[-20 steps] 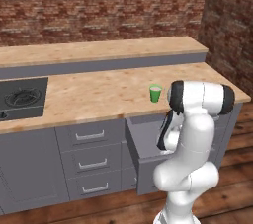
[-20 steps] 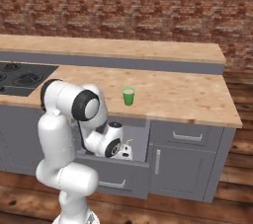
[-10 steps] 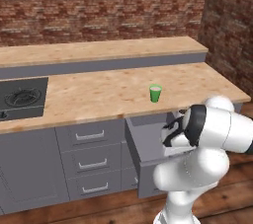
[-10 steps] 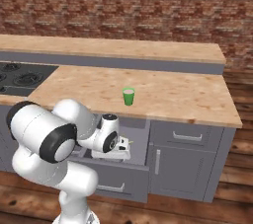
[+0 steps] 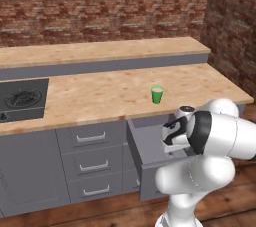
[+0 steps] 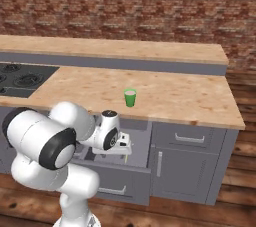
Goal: Pick up the straw from the right drawer and put it inside the smoothie cup.
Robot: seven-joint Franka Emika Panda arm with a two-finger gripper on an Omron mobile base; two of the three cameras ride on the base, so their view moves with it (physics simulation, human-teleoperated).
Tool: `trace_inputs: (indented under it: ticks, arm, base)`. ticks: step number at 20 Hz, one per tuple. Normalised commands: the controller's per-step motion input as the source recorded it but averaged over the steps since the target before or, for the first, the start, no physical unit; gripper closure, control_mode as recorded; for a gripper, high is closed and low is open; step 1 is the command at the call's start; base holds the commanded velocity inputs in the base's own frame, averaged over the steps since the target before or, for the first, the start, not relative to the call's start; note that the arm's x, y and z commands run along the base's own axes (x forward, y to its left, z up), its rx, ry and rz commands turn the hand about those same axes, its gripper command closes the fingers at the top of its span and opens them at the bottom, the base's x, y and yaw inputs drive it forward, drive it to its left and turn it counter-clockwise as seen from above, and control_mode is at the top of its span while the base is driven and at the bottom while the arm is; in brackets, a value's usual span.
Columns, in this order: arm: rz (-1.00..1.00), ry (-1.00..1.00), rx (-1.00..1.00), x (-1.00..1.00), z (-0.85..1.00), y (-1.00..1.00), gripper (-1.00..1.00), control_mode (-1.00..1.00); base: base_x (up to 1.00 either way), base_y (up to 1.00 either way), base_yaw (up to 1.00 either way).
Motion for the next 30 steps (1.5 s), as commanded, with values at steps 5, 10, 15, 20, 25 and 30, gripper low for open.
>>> trace_inputs:
  ticks: [5, 10, 15, 20, 25, 30]
  arm:
    - [0.00, 0.00, 0.01, 0.40, 0.00, 0.00, -1.00, -1.00]
    - [0.00, 0.00, 0.00, 0.40, 0.00, 0.00, -1.00, -1.00]
    - [0.00, -0.01, 0.00, 0.27, 0.00, -0.01, -1.00, -1.00]
    - [0.00, -0.03, 0.00, 0.16, -0.07, -0.02, -1.00, -1.00]
    - [0.00, -0.05, 0.00, 0.09, -0.26, 0.00, -1.00, -1.00]
    - [0.00, -0.06, 0.00, 0.07, -0.33, 0.00, -1.00, -1.00]
  base:
    - [0.00, 0.00, 0.00]
    - [0.00, 0.00, 0.00]
    - [0.00, 0.00, 0.00]
    - [0.00, 0.00, 0.00]
    - [0.00, 0.00, 0.00]
    - [0.00, 0.00, 0.00]
